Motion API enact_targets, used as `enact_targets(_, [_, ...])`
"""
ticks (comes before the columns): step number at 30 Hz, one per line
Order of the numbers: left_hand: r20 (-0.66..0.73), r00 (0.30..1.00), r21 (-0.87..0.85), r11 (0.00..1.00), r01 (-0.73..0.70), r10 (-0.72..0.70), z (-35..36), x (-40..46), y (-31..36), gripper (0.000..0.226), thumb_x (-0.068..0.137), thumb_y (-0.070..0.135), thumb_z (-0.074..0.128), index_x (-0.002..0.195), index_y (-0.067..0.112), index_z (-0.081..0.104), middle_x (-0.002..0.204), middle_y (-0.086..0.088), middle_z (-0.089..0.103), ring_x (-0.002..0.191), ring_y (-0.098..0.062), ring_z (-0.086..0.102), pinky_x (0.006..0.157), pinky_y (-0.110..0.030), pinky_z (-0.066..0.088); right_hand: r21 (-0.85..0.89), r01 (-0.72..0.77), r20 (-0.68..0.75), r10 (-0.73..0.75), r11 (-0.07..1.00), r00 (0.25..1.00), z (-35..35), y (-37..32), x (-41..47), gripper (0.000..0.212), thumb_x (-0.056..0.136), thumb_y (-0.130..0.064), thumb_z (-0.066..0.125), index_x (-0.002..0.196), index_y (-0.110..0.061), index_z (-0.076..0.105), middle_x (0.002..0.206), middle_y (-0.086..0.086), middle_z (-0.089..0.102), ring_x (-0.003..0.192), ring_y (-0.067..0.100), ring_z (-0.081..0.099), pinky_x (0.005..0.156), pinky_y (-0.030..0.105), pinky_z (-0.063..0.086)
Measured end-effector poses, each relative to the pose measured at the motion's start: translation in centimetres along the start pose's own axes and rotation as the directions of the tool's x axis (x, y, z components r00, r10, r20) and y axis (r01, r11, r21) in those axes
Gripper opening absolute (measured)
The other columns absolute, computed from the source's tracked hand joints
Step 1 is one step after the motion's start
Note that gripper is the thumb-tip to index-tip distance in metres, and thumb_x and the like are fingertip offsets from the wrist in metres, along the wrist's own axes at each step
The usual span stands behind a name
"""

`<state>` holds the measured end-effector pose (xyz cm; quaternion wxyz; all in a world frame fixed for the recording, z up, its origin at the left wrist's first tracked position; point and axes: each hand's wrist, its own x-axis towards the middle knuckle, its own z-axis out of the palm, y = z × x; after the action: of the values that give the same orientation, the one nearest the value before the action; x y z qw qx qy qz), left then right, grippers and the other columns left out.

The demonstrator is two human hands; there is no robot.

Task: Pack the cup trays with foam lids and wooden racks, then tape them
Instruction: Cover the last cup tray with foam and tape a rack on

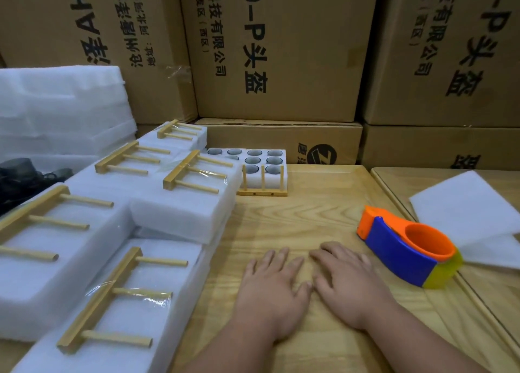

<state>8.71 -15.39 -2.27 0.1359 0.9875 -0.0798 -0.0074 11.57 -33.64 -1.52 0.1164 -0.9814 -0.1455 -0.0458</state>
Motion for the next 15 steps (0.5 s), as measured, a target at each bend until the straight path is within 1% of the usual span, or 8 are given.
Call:
enact_targets(1, [-0.004, 1.0, -0.007, 1.0, 0.015, -0.015, -0.1, 0.3, -0.2, 0.069, 0.094, 0.067, 0.022, 0.16, 0.046, 0.014, 0.171, 0.016, 0.002, 0.157, -0.009, -0.005, 0.125, -0.043, -0.005, 0.012, 0.019, 0.04, -0.019, 1.0, 0.999, 0.0, 0.0, 0.3, 0.056, 0.096, -0.055, 0.033, 0.151, -0.043, 0.035, 0.162, -0.017, 0.026, 0.152, 0.004, 0.013, 0.119, 0.035, 0.013])
enact_targets(2, [-0.004, 1.0, -0.01, 1.0, 0.028, -0.028, -0.1, 0.7, -0.2, 0.07, 0.094, 0.067, 0.02, 0.16, 0.046, 0.014, 0.171, 0.015, 0.001, 0.157, -0.009, -0.005, 0.125, -0.043, -0.006, 0.021, 0.03, 0.071, -0.032, 0.999, 0.997, 0.1, 0.1, 0.6, 0.059, 0.097, -0.055, 0.031, 0.155, -0.043, 0.029, 0.167, -0.015, 0.018, 0.155, 0.004, 0.005, 0.122, 0.036, 0.007])
enact_targets(4, [0.0, 0.999, -0.004, 0.999, 0.05, -0.05, -0.1, 1.4, -0.2, 0.072, 0.092, 0.069, 0.018, 0.16, 0.046, 0.012, 0.171, 0.014, 0.0, 0.157, -0.01, -0.006, 0.125, -0.044, -0.007, 0.031, 0.04, 0.113, -0.043, 0.999, 0.993, 0.1, 0.2, 1.2, 0.063, 0.097, -0.055, 0.029, 0.158, -0.044, 0.022, 0.17, -0.014, 0.008, 0.155, 0.003, -0.004, 0.125, 0.036, 0.0])
enact_targets(8, [0.007, 0.997, 0.009, 0.997, 0.072, -0.072, -0.1, 2.8, -0.5, 0.07, 0.093, 0.066, 0.017, 0.159, 0.047, 0.007, 0.171, 0.013, -0.003, 0.157, -0.013, -0.008, 0.125, -0.046, -0.007, 0.018, 0.055, 0.136, -0.057, 0.998, 0.989, 0.5, 0.3, 2.6, 0.065, 0.095, -0.057, 0.027, 0.158, -0.046, 0.017, 0.171, -0.014, 0.004, 0.155, 0.003, -0.006, 0.125, 0.038, -0.004])
enact_targets(15, [-0.012, 0.996, 0.014, 0.996, 0.093, -0.093, -0.2, 6.7, -1.2, 0.066, 0.097, 0.056, 0.02, 0.16, 0.045, 0.003, 0.171, 0.011, -0.006, 0.157, -0.017, -0.009, 0.124, -0.051, -0.007, 0.037, 0.037, 0.133, -0.042, 0.999, 0.99, 1.2, 0.4, 7.7, 0.063, 0.097, -0.053, 0.027, 0.159, -0.045, 0.016, 0.17, -0.016, 0.001, 0.155, 0.003, -0.008, 0.124, 0.04, -0.007])
